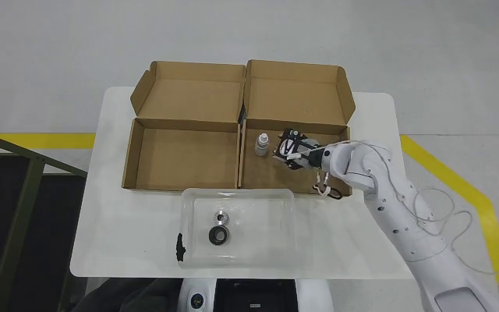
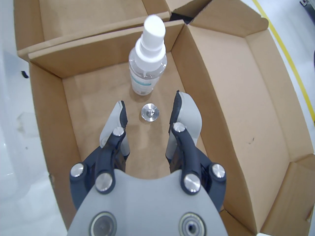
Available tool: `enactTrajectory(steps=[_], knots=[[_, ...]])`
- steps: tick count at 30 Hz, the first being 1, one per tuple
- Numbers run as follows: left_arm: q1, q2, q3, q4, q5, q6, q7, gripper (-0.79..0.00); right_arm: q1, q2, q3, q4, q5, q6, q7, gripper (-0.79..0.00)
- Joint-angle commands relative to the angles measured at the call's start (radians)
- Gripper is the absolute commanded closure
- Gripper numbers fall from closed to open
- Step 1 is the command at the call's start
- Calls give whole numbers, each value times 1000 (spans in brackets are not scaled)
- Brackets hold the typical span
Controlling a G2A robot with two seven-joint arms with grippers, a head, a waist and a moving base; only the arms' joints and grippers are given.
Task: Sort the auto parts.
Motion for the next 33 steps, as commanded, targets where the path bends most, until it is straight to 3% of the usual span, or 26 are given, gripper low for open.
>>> enactTrajectory(steps=[1,16,25,33], knots=[[0,0,0,0,0,0,0,-785,-32,7,22,-45,7,-5,-5,-363],[0,0,0,0,0,0,0,-785,-226,35,70,-340,15,-56,-64,-366],[0,0,0,0,0,0,0,-785,-231,22,-61,-398,-32,-66,-65,-369],[0,0,0,0,0,0,0,-785,-182,-6,-201,-340,-71,-48,-73,-360]])
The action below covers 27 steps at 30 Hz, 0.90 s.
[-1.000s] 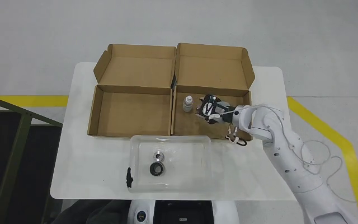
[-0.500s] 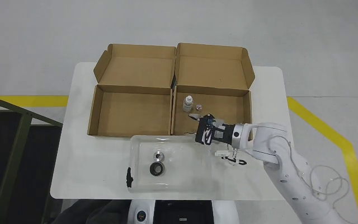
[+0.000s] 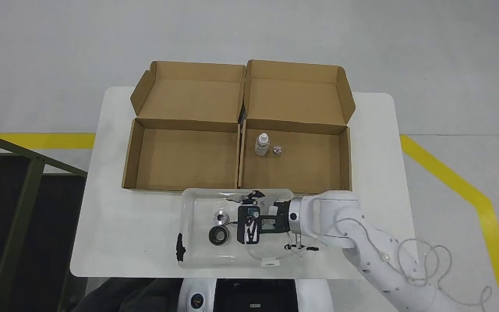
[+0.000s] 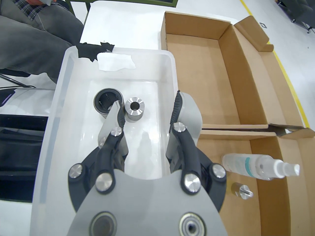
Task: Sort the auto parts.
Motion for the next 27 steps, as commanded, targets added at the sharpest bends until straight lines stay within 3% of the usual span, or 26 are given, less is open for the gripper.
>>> enactTrajectory(steps=[1,27], knots=[[0,0,0,0,0,0,0,-785,11,-5,-20,13,-5,7,-1,-357],[0,0,0,0,0,0,0,-785,100,-50,-132,211,-39,40,33,-317]])
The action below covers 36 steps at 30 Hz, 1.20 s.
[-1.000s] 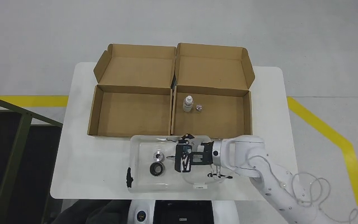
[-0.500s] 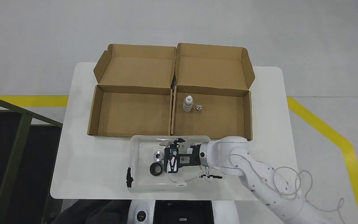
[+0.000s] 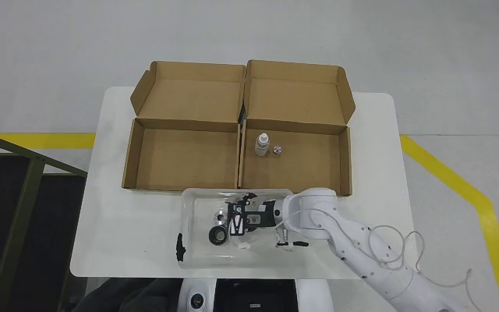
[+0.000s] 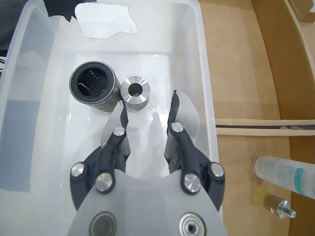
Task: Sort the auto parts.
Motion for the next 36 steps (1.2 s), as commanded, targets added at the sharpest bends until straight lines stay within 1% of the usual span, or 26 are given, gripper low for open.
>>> enactTrajectory(steps=[1,21,30,32,33,36], knots=[[0,0,0,0,0,0,0,-785,6,-4,-9,12,0,0,0,-317],[0,0,0,0,0,0,0,-785,92,-67,-124,136,6,18,-9,-326],[0,0,0,0,0,0,0,-785,122,-93,-153,193,12,19,-20,-329],[0,0,0,0,0,0,0,-785,126,-97,-156,200,13,19,-22,-317],[0,0,0,0,0,0,0,-785,128,-99,-157,204,15,19,-22,-296],[0,0,0,0,0,0,0,-785,131,-103,-158,211,18,12,-26,-135]])
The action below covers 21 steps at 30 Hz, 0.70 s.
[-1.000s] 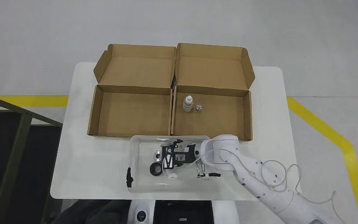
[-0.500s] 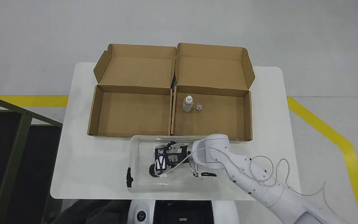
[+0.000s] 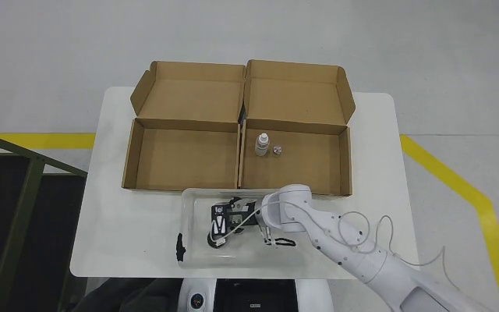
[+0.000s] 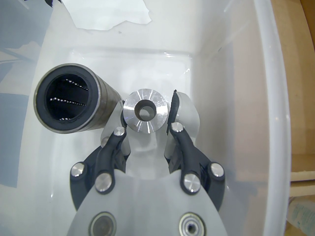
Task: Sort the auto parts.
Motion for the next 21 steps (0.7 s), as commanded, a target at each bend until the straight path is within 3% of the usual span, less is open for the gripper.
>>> enactTrajectory(steps=[1,2,3,21], knots=[[0,0,0,0,0,0,0,-785,1,-2,0,3,3,-5,-4,-86],[0,0,0,0,0,0,0,-785,1,-3,0,4,5,-7,-6,-12],[0,0,0,0,0,0,0,-785,1,-4,2,4,8,-8,-10,0],[0,0,0,0,0,0,0,-785,-54,21,99,-142,28,-46,-56,0]])
